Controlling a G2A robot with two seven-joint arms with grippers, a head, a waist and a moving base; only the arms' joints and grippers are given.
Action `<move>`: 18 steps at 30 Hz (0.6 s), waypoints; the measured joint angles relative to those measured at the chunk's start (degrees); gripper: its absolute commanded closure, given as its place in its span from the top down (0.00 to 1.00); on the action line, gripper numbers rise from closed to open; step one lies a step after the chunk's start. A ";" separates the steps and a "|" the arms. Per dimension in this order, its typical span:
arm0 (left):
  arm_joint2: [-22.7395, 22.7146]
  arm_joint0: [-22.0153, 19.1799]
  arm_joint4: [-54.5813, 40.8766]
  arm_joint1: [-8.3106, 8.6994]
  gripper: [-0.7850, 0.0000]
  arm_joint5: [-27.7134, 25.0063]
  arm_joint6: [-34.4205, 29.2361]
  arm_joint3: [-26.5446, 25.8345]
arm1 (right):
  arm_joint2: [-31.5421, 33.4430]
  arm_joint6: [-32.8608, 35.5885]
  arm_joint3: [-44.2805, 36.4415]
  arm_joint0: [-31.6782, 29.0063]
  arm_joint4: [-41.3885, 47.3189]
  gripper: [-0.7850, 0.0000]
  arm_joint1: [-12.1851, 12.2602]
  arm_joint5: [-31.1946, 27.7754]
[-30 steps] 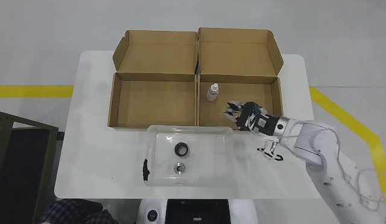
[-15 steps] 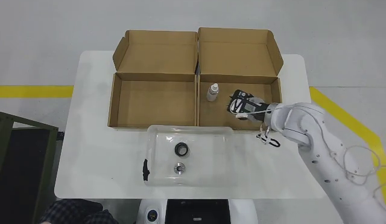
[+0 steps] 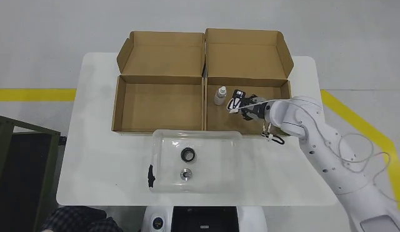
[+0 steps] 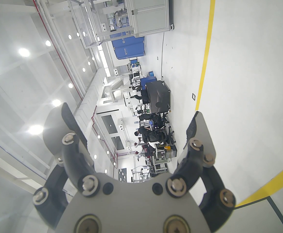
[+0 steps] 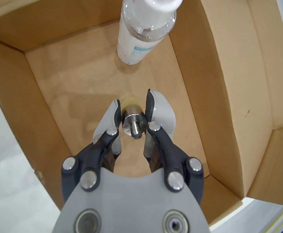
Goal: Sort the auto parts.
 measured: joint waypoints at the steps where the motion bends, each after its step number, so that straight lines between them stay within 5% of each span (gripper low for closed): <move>1: 0.00 0.00 0.00 0.00 1.00 0.00 0.00 0.00 | -0.36 0.20 0.43 0.33 -0.14 0.00 -0.12 0.08; 6: 0.00 0.00 0.00 0.00 1.00 0.00 0.00 0.00 | -2.41 0.97 2.88 2.04 -0.57 0.03 -0.88 0.71; 10: 0.00 0.00 0.00 0.00 1.00 0.00 0.00 0.00 | -3.70 1.08 4.23 3.14 -0.72 0.45 -1.43 1.09; 18: 0.00 0.00 0.00 0.00 1.00 0.00 0.00 0.00 | -4.23 1.02 4.17 3.79 -0.03 0.52 -1.97 1.66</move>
